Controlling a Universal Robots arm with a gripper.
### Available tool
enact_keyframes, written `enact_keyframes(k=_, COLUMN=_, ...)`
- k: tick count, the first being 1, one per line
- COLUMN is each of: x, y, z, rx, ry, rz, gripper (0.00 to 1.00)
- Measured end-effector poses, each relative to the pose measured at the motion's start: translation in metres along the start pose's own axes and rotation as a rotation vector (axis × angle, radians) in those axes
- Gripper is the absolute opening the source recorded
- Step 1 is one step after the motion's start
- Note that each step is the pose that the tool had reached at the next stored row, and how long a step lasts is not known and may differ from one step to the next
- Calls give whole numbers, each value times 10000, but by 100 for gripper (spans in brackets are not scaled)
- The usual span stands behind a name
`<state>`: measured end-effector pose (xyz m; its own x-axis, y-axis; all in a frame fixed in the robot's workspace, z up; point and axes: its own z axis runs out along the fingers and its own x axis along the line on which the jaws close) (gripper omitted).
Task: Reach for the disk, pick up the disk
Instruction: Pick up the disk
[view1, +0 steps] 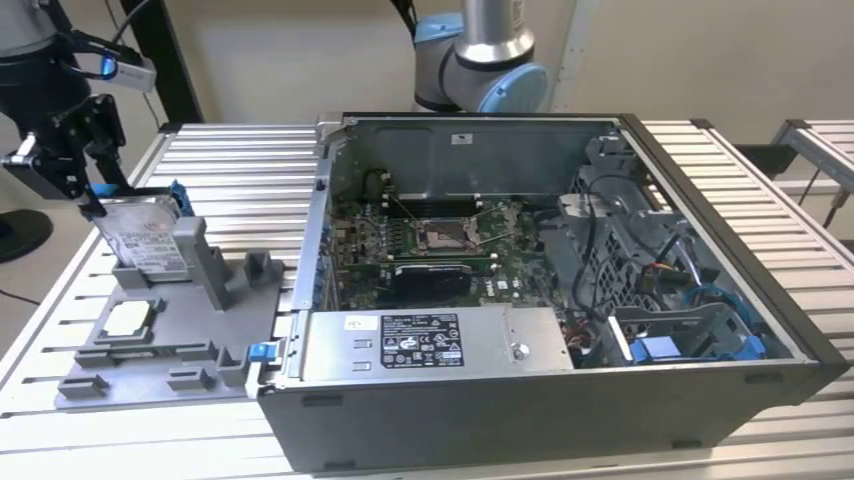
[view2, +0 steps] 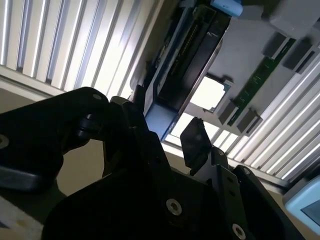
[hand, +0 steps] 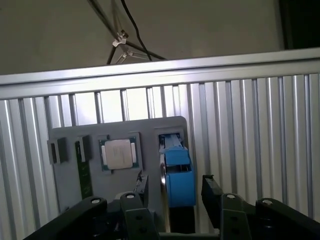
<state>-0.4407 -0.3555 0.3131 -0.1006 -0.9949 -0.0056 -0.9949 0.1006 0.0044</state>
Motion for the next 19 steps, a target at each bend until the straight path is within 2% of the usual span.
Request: enact_keyframes(k=19, x=-14, y=-33, z=345, rx=0, ry=18, rz=-296, gripper=100)
